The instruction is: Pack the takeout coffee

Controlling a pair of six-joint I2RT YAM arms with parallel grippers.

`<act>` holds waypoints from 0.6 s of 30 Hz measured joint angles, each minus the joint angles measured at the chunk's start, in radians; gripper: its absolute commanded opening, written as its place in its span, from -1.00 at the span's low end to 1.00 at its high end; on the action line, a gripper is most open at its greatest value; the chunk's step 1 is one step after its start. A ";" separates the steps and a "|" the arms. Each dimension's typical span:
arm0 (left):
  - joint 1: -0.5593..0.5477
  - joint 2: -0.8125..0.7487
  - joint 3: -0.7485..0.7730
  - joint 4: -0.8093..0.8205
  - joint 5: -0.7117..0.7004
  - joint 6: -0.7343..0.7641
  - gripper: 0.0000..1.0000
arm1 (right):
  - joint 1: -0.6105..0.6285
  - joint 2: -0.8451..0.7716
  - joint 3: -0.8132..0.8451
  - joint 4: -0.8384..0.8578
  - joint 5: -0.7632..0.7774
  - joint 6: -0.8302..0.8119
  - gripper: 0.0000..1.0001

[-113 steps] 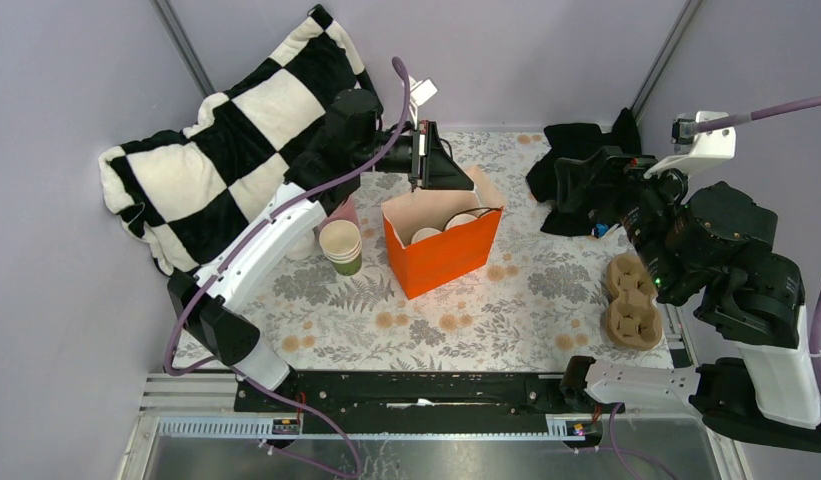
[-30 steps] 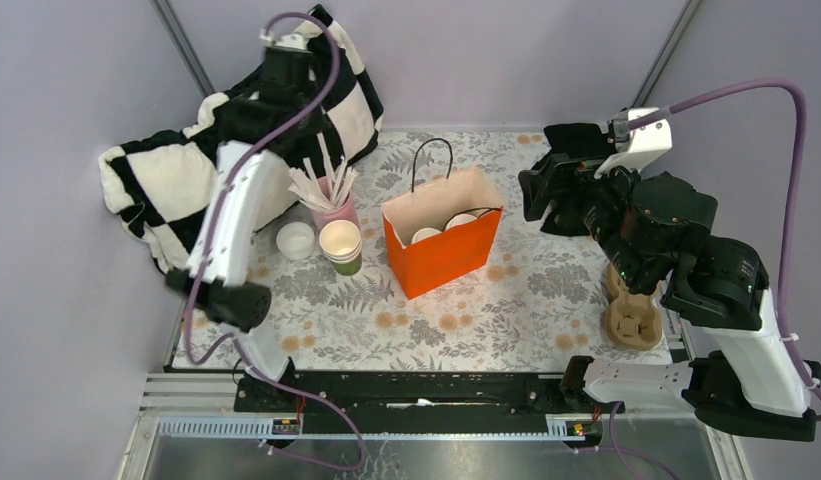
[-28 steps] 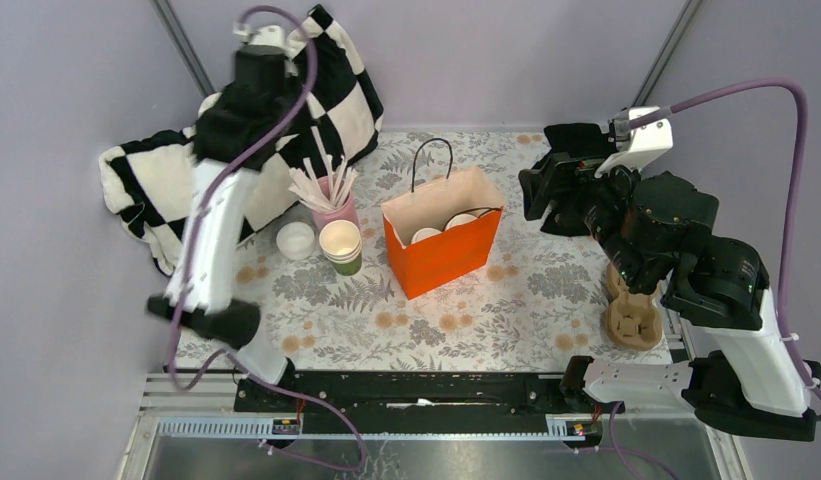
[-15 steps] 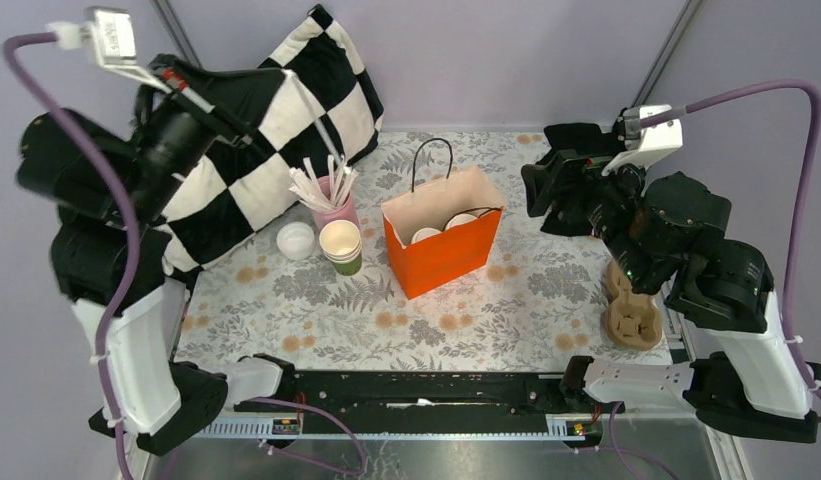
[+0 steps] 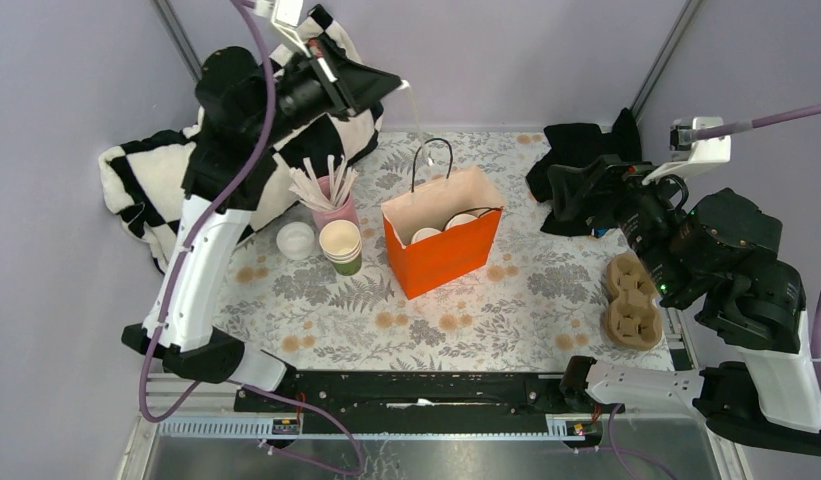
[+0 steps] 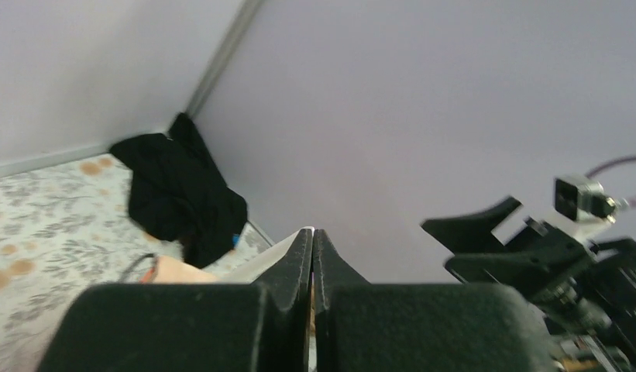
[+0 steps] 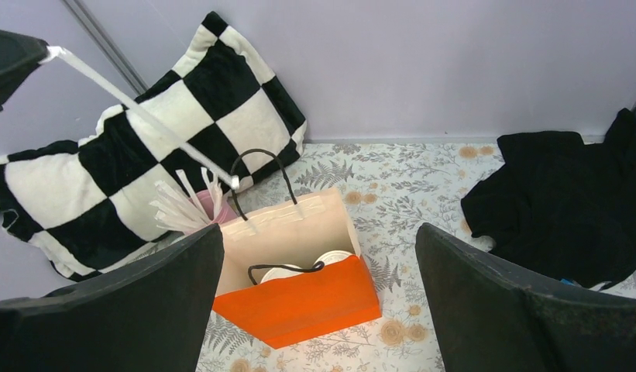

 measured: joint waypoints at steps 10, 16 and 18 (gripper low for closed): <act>-0.202 0.035 -0.048 0.078 -0.050 0.068 -1.00 | 0.000 -0.003 0.005 0.015 0.013 -0.001 0.99; -0.236 0.114 -0.066 0.092 -0.075 0.102 -1.00 | 0.000 -0.016 0.006 0.015 0.034 -0.001 0.99; -0.237 0.134 -0.070 0.092 -0.082 0.106 -1.00 | 0.000 -0.024 0.007 0.014 0.038 -0.001 0.99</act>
